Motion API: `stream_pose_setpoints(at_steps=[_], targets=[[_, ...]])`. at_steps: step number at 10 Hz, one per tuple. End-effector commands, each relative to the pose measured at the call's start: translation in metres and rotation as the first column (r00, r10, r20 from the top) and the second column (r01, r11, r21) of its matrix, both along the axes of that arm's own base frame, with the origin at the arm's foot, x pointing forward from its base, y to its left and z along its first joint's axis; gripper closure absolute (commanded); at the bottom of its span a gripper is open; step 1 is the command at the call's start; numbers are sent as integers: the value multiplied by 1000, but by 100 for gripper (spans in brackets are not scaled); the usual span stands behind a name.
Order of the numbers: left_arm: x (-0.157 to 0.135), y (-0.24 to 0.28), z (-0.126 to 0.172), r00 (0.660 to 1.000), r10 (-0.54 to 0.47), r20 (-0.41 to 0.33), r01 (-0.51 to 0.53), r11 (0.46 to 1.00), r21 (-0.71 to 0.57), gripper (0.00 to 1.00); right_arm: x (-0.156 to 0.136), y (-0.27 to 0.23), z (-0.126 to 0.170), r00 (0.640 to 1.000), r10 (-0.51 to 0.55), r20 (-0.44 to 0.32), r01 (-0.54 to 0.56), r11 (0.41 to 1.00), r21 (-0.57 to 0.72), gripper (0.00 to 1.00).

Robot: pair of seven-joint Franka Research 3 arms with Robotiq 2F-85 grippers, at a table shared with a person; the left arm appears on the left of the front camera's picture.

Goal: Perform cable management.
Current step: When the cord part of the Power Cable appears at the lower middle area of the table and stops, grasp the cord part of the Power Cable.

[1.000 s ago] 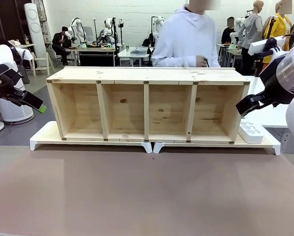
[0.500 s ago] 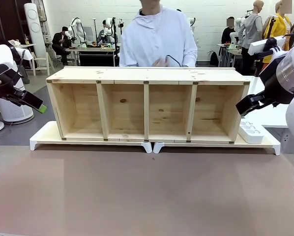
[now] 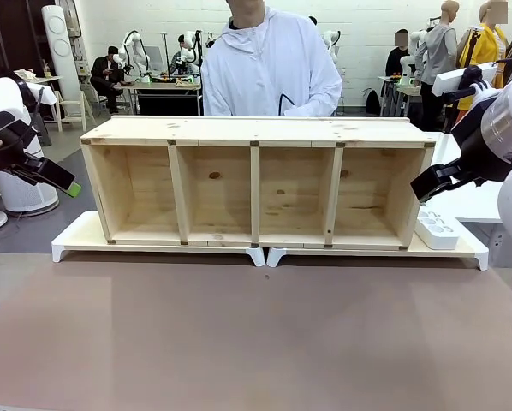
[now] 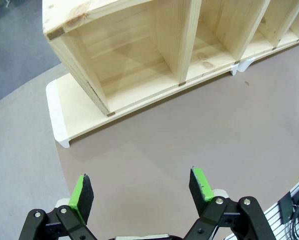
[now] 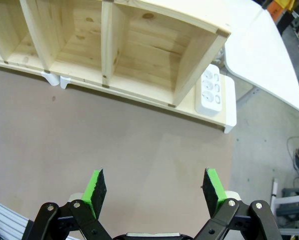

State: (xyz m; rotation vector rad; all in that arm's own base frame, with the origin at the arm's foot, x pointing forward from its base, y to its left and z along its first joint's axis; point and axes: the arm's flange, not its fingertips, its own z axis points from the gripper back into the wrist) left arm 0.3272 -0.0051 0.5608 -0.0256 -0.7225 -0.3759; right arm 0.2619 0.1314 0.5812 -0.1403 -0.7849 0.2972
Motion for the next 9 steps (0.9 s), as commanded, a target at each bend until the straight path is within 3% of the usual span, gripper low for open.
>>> stream_pose_setpoints(at_steps=[1,9], targets=[[0,-1,0,1000,10,-4,-10,1000,-11,0,3,-1,-1,1000,-5,1,5,1000,1,0],[0,-1,0,1000,10,-4,-10,1000,-11,0,3,-1,-1,1000,-5,1,5,1000,1,0]])
